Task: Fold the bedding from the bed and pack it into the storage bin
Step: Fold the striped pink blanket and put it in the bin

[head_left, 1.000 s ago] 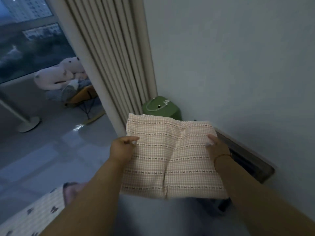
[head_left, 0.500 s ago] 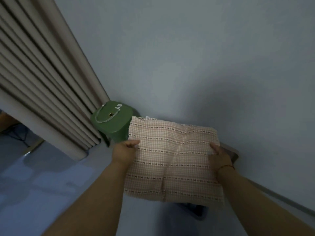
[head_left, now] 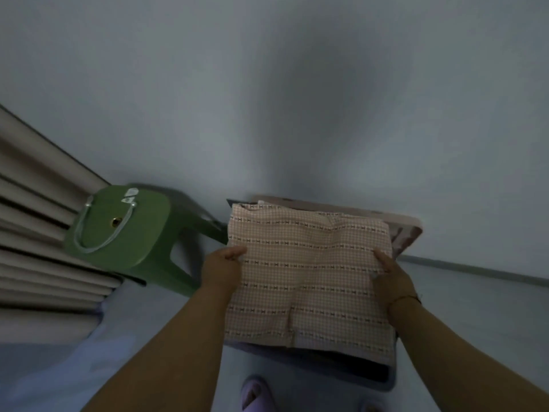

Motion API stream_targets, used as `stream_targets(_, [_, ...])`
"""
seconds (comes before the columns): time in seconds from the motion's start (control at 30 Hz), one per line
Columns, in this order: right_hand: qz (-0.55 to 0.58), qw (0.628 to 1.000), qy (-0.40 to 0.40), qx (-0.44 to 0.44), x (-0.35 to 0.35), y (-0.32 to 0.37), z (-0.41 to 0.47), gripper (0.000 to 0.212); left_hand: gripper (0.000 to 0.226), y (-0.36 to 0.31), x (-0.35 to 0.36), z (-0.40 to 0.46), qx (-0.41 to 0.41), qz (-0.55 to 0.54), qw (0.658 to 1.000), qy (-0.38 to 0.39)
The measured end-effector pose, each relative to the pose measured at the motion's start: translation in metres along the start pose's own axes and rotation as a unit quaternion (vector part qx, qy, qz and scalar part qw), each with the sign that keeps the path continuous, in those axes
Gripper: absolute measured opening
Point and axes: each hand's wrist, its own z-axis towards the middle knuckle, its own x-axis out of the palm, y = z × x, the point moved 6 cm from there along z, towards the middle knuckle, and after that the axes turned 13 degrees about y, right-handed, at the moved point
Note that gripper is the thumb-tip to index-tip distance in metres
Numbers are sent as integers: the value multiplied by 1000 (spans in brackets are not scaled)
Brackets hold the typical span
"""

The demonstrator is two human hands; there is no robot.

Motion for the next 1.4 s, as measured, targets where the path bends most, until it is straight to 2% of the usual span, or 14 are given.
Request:
stream_targets(0.17, [35, 999, -25, 26, 33, -66, 65, 48, 33, 60, 41, 72, -15, -11, 999, 41])
stream_targets(0.37, [-4, 998, -24, 64, 65, -137, 132, 49, 34, 137, 82, 135, -51, -64, 996, 38])
stream_targets(0.43, [-40, 994, -22, 97, 73, -157, 146, 47, 36, 157, 88, 150, -51, -16, 998, 24])
stream_targets(0.53, [-143, 971, -26, 187, 79, -180, 156, 51, 36, 172, 93, 173, 0, 104, 995, 4])
stream_targets(0.6, [-199, 961, -11, 192, 86, -184, 159, 53, 41, 183, 99, 184, 8, 171, 985, 7])
stream_targets(0.77, [-277, 940, 61, 191, 113, -188, 184, 62, 59, 210, 138, 202, -30, 260, 958, 120])
stream_targets(0.9, [-280, 934, 119, 190, 138, -208, 205, 64, 68, 235, 180, 207, -126, 239, 933, 239])
stream_targets(1.03, [-191, 941, 198, 199, 169, -245, 218, 62, 82, 269, 209, 209, -226, 173, 913, 292])
stream_targets(1.2, [-177, 928, 247, 214, 196, -273, 224, 72, 97, 306, 236, 208, -245, 125, 896, 349])
stream_targets(1.3, [-192, 926, 244, 215, 201, -274, 228, 69, 126, 332, 247, 231, -243, 92, 904, 340])
stream_targets(1.33, [-185, 929, 238, 215, 201, -272, 231, 68, 129, 332, 248, 237, -241, 86, 904, 341])
stream_targets(1.4, [-158, 943, 214, 200, 198, -259, 237, 65, 115, 311, 244, 238, -230, 68, 909, 341])
